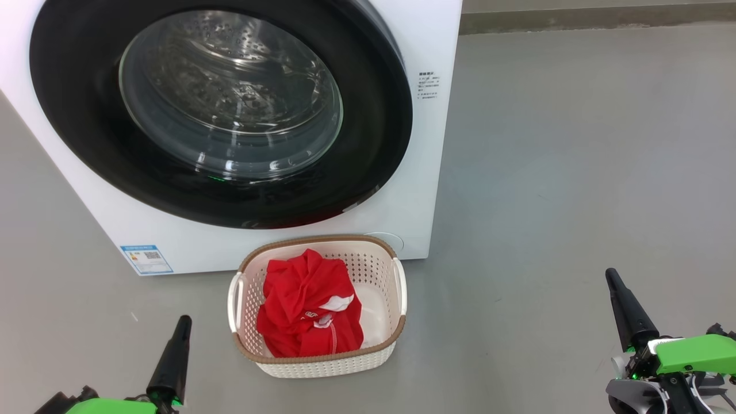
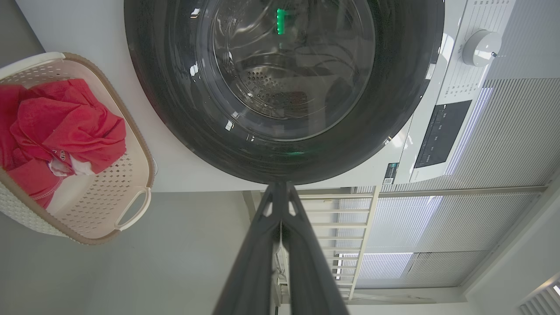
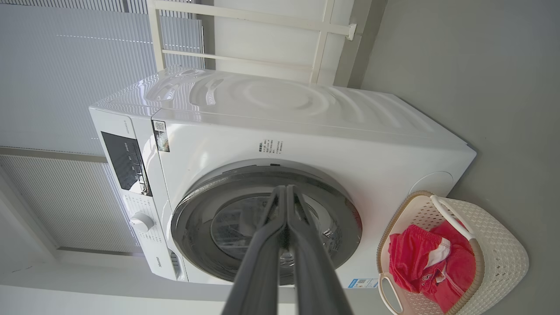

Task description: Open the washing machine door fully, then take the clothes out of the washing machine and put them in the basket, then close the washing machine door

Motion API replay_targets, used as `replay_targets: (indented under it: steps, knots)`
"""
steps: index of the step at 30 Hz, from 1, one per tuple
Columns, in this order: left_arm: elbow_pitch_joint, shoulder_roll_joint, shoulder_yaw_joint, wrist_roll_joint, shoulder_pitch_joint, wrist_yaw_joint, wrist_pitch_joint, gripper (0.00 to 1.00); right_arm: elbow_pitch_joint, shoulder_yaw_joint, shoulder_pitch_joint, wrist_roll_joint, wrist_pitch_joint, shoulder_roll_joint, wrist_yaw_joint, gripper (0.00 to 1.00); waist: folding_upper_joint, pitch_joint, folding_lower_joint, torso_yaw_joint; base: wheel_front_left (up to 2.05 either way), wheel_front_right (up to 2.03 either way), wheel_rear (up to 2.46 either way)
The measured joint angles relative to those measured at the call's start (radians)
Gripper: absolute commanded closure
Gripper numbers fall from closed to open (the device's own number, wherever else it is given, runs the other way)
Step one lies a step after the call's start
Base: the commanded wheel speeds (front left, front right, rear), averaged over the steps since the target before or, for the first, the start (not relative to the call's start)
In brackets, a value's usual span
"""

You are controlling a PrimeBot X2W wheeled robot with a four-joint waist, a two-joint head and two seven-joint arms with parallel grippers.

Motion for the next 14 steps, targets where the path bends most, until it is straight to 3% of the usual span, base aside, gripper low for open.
replay_targets:
  steps: [14]
  knots:
    - [0.0,0.0,0.0,0.0,0.0,0.0,0.0,1.0,0.0,-0.001,0.0,0.0,0.0,0.001,0.0,1.0,0.0,0.0,0.0,0.0,0.0,0.0,0.0]
